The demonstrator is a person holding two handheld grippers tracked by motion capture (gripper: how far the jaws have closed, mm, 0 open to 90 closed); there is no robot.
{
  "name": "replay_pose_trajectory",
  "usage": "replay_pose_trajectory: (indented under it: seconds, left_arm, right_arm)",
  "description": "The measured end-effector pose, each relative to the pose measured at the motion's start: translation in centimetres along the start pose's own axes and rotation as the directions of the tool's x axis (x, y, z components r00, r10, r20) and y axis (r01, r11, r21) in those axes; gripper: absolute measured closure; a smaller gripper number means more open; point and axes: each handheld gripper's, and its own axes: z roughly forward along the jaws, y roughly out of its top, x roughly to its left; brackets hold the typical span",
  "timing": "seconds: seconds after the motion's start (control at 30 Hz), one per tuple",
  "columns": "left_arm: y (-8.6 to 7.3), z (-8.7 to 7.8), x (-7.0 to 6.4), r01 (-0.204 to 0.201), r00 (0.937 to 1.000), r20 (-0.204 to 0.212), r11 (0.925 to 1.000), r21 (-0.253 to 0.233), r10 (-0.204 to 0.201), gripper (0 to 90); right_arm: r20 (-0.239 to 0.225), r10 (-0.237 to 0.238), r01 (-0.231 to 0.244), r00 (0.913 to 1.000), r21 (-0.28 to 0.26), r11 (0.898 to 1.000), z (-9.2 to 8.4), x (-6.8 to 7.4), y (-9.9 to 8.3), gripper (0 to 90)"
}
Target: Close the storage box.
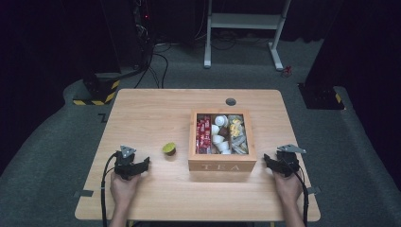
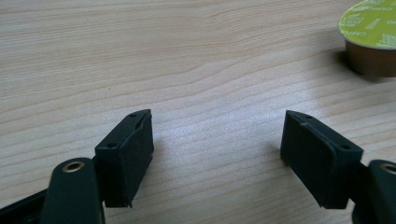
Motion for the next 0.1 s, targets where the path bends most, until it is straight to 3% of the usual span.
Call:
replay_pose_trajectory:
  seconds: [0.1]
  left_arm:
    - [0.00,0.00,0.00,0.000,1.0000,0.001,1.0000,0.001,0.000,25.8]
  right_arm:
    - [0.000,0.001,-0.001,1.0000,0.001,1.000,-0.01,0.00,-0.01,39.6]
